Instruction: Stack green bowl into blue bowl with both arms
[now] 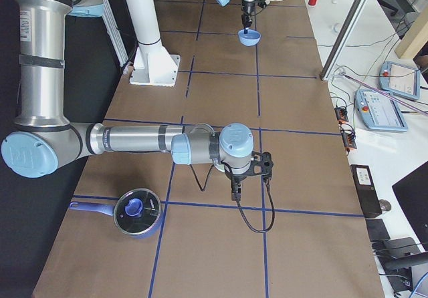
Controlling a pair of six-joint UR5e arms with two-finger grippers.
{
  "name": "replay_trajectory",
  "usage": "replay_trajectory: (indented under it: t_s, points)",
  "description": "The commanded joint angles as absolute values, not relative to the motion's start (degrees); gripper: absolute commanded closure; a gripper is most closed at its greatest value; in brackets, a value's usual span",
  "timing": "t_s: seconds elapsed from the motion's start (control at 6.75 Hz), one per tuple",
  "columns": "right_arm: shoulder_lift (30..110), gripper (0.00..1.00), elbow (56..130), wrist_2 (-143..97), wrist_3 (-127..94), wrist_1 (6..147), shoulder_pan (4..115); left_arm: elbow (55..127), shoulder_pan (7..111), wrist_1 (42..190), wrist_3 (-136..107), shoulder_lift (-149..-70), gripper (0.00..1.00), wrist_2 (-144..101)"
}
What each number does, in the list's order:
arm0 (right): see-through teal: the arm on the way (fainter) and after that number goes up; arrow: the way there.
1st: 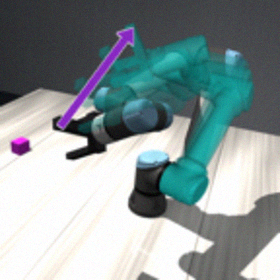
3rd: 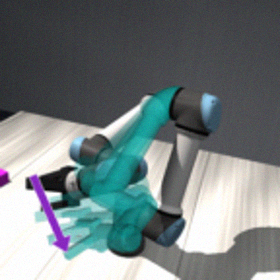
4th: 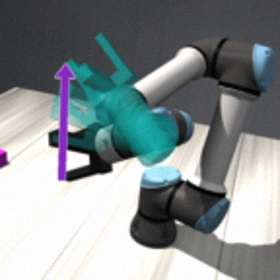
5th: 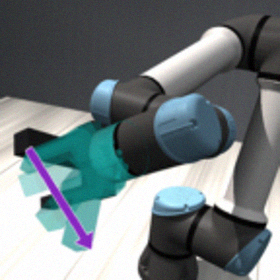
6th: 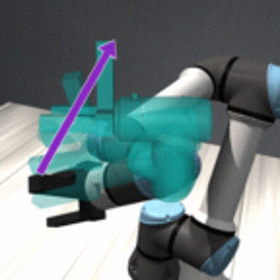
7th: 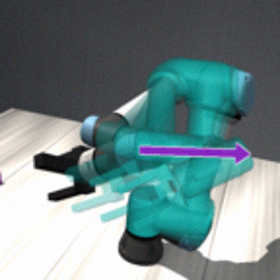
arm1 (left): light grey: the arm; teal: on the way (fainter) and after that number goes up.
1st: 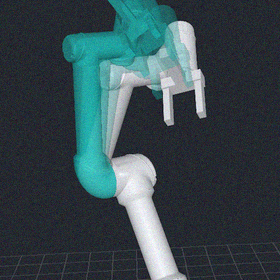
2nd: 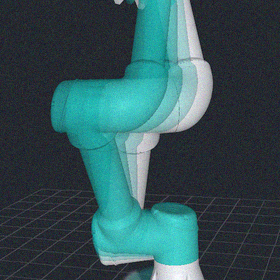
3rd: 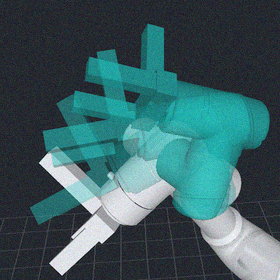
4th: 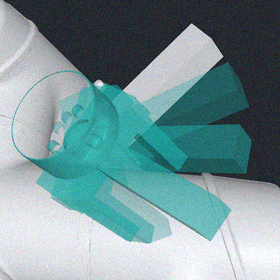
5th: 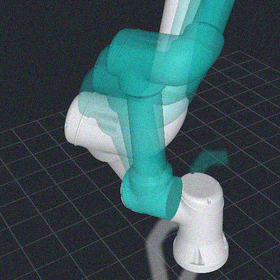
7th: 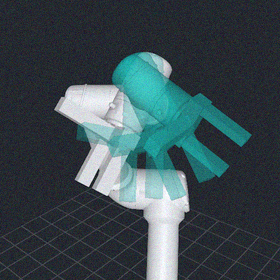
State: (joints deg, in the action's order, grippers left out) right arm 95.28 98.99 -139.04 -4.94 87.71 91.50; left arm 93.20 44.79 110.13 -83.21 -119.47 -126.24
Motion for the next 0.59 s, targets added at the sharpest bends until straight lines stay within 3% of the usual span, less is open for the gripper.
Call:
replay_trajectory:
  t_s: [0.0,0.44]
  points:
    - [95.3,0.0,99.1,-139.0,-5.0,87.7,91.5,90.5,37.6,107.9,-87.9,-126.5,1.0,-117.9]
    - [95.3,0.0,99.0,-139.1,-5.4,87.7,91.5,87.6,33.0,108.0,-90.4,-129.9,0.99,-115.5]
